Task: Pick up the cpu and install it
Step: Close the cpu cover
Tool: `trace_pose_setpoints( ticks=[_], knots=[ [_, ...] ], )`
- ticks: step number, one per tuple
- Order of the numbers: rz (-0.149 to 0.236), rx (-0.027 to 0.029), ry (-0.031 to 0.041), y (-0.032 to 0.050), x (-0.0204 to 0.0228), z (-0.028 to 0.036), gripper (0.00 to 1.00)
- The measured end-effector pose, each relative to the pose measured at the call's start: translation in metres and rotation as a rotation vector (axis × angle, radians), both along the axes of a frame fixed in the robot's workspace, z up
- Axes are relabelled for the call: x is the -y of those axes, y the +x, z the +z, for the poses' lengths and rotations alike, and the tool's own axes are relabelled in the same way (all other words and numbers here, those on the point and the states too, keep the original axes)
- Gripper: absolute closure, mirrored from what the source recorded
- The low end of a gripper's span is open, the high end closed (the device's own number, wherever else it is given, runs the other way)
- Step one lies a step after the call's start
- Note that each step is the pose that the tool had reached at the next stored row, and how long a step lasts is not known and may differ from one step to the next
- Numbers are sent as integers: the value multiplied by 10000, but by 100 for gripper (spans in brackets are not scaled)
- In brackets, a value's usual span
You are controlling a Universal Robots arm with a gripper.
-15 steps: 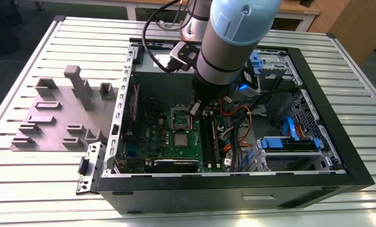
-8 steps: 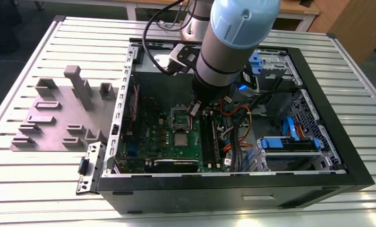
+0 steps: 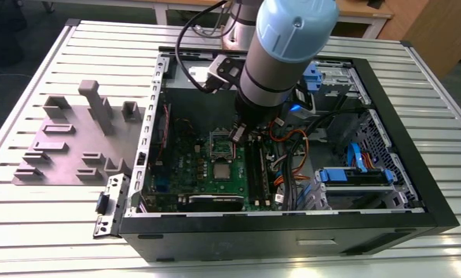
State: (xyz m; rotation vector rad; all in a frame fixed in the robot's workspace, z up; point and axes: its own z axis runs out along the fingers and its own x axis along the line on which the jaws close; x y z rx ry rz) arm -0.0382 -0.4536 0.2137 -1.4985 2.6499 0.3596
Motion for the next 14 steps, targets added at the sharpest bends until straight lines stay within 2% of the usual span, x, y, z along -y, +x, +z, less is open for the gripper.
trace_pose_setpoints(
  ticks=[6,14],
  knots=[
    [-46,0,106,0,-38,-39,90],
    [-104,1,109,4,-84,-82,90]
  ],
)
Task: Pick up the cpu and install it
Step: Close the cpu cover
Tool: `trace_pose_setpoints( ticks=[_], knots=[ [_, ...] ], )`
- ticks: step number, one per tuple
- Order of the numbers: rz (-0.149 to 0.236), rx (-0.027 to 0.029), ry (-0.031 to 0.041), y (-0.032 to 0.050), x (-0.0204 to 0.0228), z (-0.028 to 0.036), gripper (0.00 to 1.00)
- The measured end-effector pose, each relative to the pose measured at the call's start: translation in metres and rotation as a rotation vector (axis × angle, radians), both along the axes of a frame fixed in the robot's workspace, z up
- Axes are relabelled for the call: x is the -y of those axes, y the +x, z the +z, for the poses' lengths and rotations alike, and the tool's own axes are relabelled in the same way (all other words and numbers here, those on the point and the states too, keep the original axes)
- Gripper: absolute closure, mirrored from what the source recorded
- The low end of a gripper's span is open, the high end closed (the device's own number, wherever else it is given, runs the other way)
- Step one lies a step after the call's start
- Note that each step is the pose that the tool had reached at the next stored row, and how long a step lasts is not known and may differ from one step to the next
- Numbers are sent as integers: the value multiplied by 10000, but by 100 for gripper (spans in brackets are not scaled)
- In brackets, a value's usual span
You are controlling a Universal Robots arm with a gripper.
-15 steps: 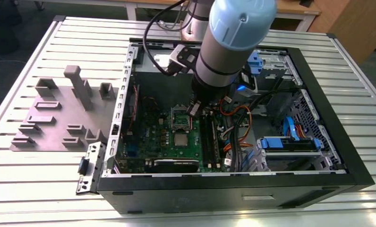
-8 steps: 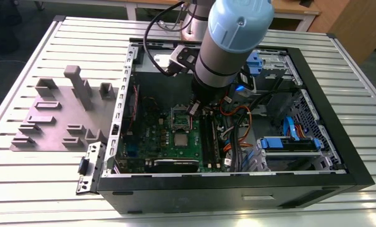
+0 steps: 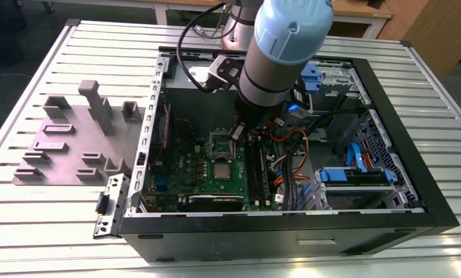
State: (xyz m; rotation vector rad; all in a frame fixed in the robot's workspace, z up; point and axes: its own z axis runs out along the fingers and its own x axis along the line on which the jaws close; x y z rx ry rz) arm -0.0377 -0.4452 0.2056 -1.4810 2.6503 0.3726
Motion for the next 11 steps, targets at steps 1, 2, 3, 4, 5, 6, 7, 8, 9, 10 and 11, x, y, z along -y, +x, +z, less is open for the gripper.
trace_pose_setpoints(
  ticks=[1,2,3,4,5,6,7,8,9,10,11],
  knots=[
    [-1,-1,-2,0,0,-8,90],
    [-2,0,-1,-1,0,-15,90],
    [-3,-1,-2,-1,0,-19,90],
    [-11,-1,-3,-1,-2,-22,90],
    [-24,-1,-3,-1,-4,-25,90],
    [-52,-1,-2,-1,-6,-28,90],
    [-83,0,-1,-1,-7,-32,90],
    [-123,0,0,-1,-8,-35,90],
    [-163,-1,-1,-1,-9,-38,90],
    [-196,-2,-2,-1,-9,-39,90],
    [-216,-2,1,-1,-9,-39,90]
  ],
)
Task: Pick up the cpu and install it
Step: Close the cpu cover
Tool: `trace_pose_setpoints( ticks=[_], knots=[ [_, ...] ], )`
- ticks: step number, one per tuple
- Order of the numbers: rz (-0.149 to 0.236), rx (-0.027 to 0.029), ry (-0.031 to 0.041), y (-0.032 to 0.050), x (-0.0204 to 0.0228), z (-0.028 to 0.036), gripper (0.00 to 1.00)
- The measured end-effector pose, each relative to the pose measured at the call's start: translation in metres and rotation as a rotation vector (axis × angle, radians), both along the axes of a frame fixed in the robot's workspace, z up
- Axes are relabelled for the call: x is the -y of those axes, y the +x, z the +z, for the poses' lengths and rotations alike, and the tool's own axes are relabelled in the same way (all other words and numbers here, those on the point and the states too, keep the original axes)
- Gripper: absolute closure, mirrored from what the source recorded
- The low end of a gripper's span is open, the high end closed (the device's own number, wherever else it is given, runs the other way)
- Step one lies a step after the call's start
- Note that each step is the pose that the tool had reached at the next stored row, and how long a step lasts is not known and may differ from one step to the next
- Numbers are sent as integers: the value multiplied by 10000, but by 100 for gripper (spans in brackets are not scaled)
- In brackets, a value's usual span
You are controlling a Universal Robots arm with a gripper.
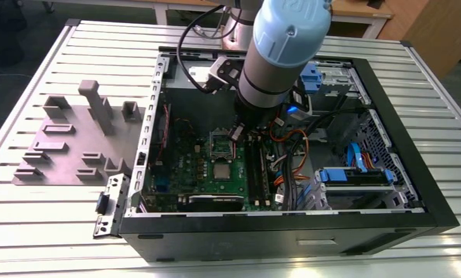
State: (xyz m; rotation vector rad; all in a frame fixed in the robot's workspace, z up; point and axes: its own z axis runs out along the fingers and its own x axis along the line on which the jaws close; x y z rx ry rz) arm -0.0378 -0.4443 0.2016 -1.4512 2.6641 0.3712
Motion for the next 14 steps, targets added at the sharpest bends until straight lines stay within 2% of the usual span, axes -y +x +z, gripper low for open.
trace_pose_setpoints(
  ticks=[14],
  knots=[
    [-321,1,27,-1,-18,-19,90]
  ],
)
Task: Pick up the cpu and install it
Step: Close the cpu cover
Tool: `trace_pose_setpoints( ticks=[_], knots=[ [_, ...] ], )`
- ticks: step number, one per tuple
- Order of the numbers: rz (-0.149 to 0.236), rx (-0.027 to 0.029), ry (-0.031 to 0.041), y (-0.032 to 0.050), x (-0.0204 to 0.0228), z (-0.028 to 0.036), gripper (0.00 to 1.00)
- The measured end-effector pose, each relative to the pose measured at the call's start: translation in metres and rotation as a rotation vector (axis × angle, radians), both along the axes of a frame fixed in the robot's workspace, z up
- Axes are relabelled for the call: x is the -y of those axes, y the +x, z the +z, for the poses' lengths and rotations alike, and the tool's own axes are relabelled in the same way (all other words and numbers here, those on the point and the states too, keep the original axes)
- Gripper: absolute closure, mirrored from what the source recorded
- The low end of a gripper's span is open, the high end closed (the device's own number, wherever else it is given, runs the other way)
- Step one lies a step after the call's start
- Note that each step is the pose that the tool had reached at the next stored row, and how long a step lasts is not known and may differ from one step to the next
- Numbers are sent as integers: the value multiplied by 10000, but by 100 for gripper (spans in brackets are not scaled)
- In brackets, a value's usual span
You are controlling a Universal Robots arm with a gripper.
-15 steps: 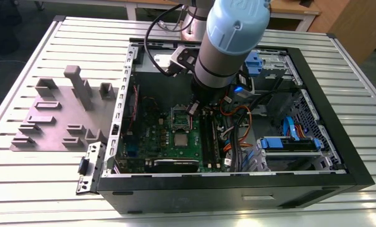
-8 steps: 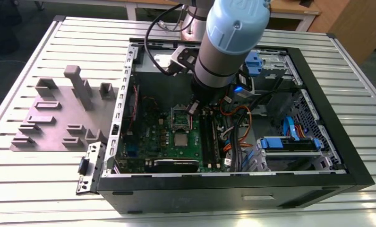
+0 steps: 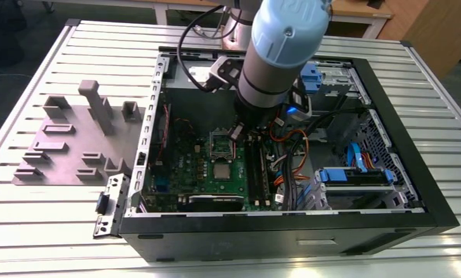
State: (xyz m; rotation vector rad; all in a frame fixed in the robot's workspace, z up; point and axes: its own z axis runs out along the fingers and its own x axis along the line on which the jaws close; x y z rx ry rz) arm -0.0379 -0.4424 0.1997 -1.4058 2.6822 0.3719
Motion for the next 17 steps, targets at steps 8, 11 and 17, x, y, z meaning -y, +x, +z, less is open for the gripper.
trace_pose_setpoints(
  ticks=[8,11,17],
  knots=[
    [0,-1,73,-10,0,-35,90],
    [-1,0,56,-16,-1,-39,90],
    [1,-1,-68,-23,0,-37,90]
  ],
)
